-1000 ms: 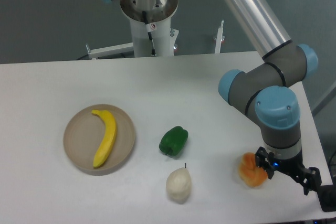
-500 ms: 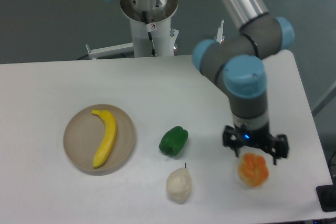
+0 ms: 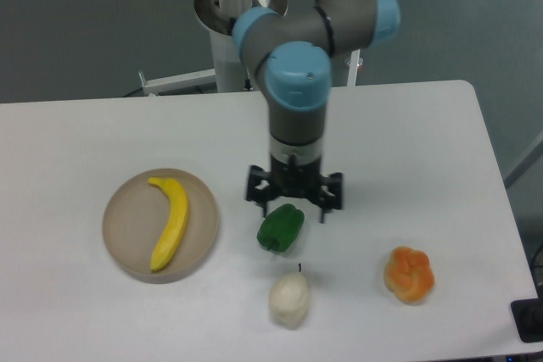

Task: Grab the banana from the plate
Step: 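Move the open gripper over the banana on the plate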

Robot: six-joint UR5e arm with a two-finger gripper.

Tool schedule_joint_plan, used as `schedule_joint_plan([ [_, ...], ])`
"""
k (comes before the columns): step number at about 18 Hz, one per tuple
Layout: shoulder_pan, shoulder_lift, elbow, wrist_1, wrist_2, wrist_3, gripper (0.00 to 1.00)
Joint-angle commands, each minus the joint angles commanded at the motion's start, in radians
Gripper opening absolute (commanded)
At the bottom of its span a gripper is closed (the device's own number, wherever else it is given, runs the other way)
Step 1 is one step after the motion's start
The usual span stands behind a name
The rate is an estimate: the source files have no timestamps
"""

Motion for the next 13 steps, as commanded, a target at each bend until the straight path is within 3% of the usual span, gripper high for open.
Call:
schedule_joint_plan([
  [3, -0.083, -0.008, -0.046, 0.054, 0.008, -0.116, 1.0],
  [6, -0.129, -0.018, -0.075, 0.104, 0.014, -0.149, 1.0],
  [9, -0.17, -0.063, -0.089, 0.133, 0.063, -0.167, 1.0],
  [11, -0.221, -0.113, -0.089, 0.198, 0.13, -0.183, 1.0],
  [13, -0.224, -0.126, -0.088, 0.203, 0.129, -0.19, 1.0],
])
